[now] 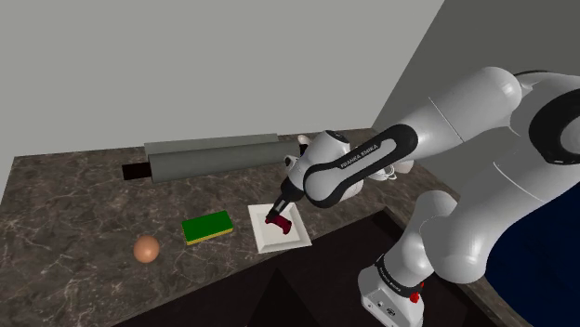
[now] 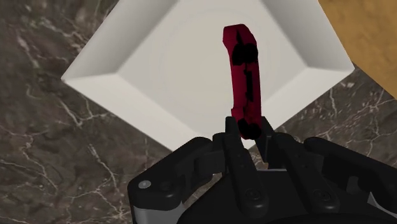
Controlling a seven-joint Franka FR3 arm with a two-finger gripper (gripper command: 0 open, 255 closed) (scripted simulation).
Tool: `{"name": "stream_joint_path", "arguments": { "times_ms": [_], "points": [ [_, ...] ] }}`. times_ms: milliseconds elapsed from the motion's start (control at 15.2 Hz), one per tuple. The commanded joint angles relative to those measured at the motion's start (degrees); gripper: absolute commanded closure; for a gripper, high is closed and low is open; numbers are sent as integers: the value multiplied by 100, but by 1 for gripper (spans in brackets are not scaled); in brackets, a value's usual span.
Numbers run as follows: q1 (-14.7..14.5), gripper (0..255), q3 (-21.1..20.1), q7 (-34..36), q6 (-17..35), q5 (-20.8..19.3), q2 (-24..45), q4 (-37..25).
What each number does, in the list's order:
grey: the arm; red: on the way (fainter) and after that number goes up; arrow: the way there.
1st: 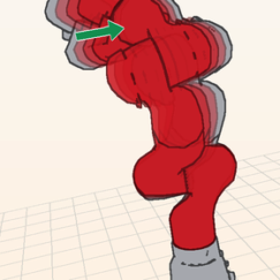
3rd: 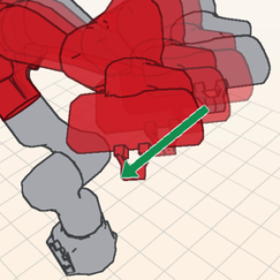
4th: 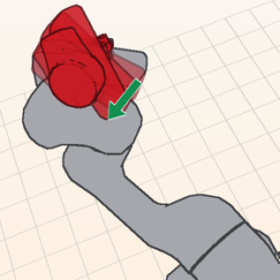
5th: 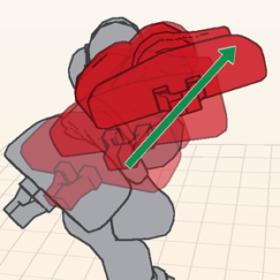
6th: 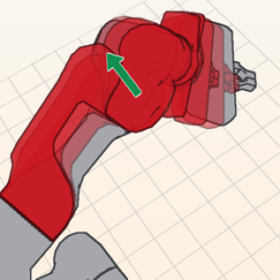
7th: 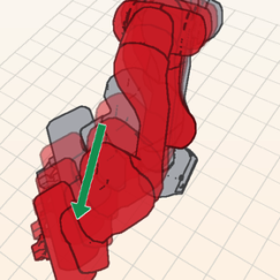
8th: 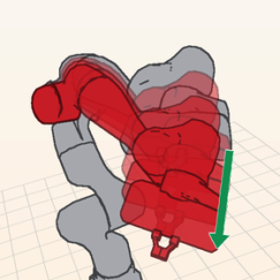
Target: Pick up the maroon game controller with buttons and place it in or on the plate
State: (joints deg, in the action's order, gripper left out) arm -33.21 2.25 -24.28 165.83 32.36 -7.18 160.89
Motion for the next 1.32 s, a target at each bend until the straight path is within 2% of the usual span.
{"name": "stream_joint_path", "arguments": {
  "times_ms": [0, 66, 132, 462, 594, 726, 1254],
  "points": [
    [-2, 255, 1, -4, 2, 5, 4, 1],
    [-2, 255, 1, -4, 2, 5, 4, 1],
    [-2, 0, 0, -4, 2, 5, 4, 1],
    [-3, 0, 1, -6, 3, 7, 4, 2],
    [292, 0, -82, 500, -454, -665, -593, 131],
    [536, 0, -175, 767, -912, -1034, -1101, 183],
    [548, 0, -187, 762, -914, -1026, -1101, 183]
  ]
}}
